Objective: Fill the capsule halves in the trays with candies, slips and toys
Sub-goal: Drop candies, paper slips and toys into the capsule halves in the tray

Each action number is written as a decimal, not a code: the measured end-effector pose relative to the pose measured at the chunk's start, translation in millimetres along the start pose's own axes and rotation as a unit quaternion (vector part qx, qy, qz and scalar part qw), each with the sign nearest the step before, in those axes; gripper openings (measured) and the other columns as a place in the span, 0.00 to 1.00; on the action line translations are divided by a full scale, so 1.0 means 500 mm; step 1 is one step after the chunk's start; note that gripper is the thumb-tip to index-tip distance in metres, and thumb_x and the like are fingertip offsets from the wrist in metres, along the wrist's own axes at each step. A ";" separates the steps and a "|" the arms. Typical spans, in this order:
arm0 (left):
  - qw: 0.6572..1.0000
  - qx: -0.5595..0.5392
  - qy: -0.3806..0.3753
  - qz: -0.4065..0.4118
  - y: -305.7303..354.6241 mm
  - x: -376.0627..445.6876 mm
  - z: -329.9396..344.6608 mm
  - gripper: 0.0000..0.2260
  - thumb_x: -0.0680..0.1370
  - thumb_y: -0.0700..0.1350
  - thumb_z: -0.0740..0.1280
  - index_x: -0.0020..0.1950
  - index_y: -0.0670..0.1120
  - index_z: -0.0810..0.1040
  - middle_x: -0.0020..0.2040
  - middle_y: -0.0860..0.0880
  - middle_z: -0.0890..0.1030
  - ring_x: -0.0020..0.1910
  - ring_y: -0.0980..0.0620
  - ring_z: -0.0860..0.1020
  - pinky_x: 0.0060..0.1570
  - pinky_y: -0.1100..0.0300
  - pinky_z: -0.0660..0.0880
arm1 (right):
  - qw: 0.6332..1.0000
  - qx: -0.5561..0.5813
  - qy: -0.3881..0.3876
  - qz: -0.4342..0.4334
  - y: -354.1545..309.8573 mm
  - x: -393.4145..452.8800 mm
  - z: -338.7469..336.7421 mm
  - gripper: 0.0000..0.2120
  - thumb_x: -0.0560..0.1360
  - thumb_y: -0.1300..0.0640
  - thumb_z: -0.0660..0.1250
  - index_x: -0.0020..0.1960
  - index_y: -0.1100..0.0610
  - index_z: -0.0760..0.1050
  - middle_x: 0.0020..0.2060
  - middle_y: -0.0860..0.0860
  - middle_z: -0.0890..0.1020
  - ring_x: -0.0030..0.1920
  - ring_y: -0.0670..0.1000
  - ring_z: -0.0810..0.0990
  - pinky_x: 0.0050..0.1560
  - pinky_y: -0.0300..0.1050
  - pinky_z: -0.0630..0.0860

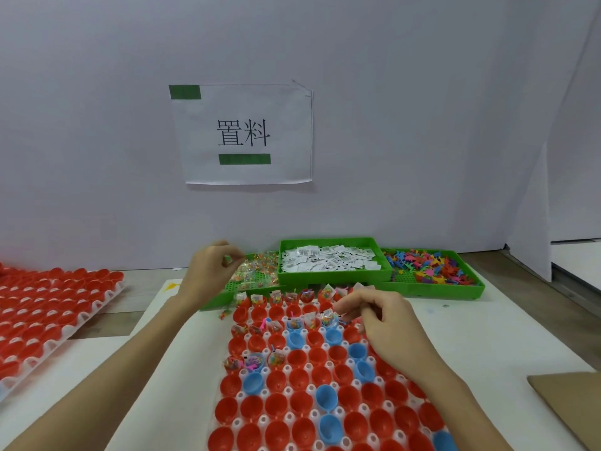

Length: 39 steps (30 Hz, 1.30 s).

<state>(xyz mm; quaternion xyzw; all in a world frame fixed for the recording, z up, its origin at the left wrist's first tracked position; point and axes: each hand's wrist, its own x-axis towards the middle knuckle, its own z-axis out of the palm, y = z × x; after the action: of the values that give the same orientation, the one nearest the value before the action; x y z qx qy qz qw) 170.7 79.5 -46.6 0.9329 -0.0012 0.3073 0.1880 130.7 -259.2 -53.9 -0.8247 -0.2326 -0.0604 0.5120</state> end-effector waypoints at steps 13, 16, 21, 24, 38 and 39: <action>0.938 -0.336 0.013 -0.087 0.145 -0.222 -0.022 0.04 0.77 0.43 0.75 0.47 0.53 0.87 0.41 0.58 0.86 0.41 0.56 0.83 0.40 0.66 0.79 | 0.976 -0.215 0.008 0.040 0.026 0.225 0.020 0.10 0.82 0.59 0.66 0.60 0.56 0.83 0.57 0.51 0.85 0.53 0.47 0.80 0.57 0.41 0.75; 0.933 -0.348 0.026 -0.088 0.144 -0.227 -0.013 0.05 0.77 0.43 0.75 0.48 0.53 0.87 0.41 0.58 0.86 0.42 0.55 0.83 0.40 0.66 0.79 | 0.966 -0.245 -0.010 0.085 0.046 0.282 0.041 0.09 0.80 0.60 0.69 0.59 0.60 0.84 0.57 0.55 0.85 0.57 0.51 0.82 0.61 0.43 0.75; 0.927 -0.365 0.032 -0.086 0.128 -0.216 -0.013 0.05 0.77 0.45 0.74 0.48 0.55 0.86 0.42 0.58 0.86 0.43 0.55 0.84 0.41 0.65 0.80 | 0.955 -0.259 0.002 0.145 0.056 0.322 0.077 0.10 0.74 0.56 0.77 0.49 0.63 0.86 0.50 0.58 0.87 0.43 0.49 0.80 0.50 0.44 0.77; 0.928 -0.361 0.032 -0.088 0.122 -0.214 -0.011 0.05 0.78 0.45 0.74 0.48 0.56 0.86 0.42 0.60 0.86 0.43 0.57 0.83 0.41 0.67 0.79 | 0.942 -0.275 -0.043 0.188 0.051 0.337 0.076 0.16 0.73 0.53 0.77 0.55 0.63 0.85 0.56 0.57 0.85 0.51 0.53 0.83 0.56 0.46 0.79; 0.924 -0.369 -0.011 -0.100 0.155 -0.152 -0.037 0.03 0.78 0.44 0.74 0.48 0.52 0.87 0.40 0.59 0.86 0.38 0.59 0.82 0.39 0.67 0.79 | 0.974 -0.184 -0.003 0.129 0.095 0.329 0.050 0.10 0.81 0.61 0.68 0.59 0.63 0.82 0.36 0.48 0.77 0.36 0.46 0.74 0.37 0.39 0.70; 0.923 -0.371 -0.024 -0.097 0.160 -0.138 -0.042 0.02 0.78 0.45 0.74 0.48 0.51 0.87 0.40 0.58 0.86 0.37 0.60 0.82 0.39 0.68 0.78 | 0.977 -0.173 0.012 0.122 0.100 0.325 0.047 0.09 0.80 0.60 0.69 0.58 0.63 0.83 0.34 0.47 0.75 0.34 0.44 0.72 0.36 0.38 0.68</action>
<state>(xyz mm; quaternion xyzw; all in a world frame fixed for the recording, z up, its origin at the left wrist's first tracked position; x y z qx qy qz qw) 93.2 4.8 -42.7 0.7987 -0.0287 0.2429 0.5498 293.6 -204.9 -50.9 -0.9221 -0.1103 -0.0464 0.3679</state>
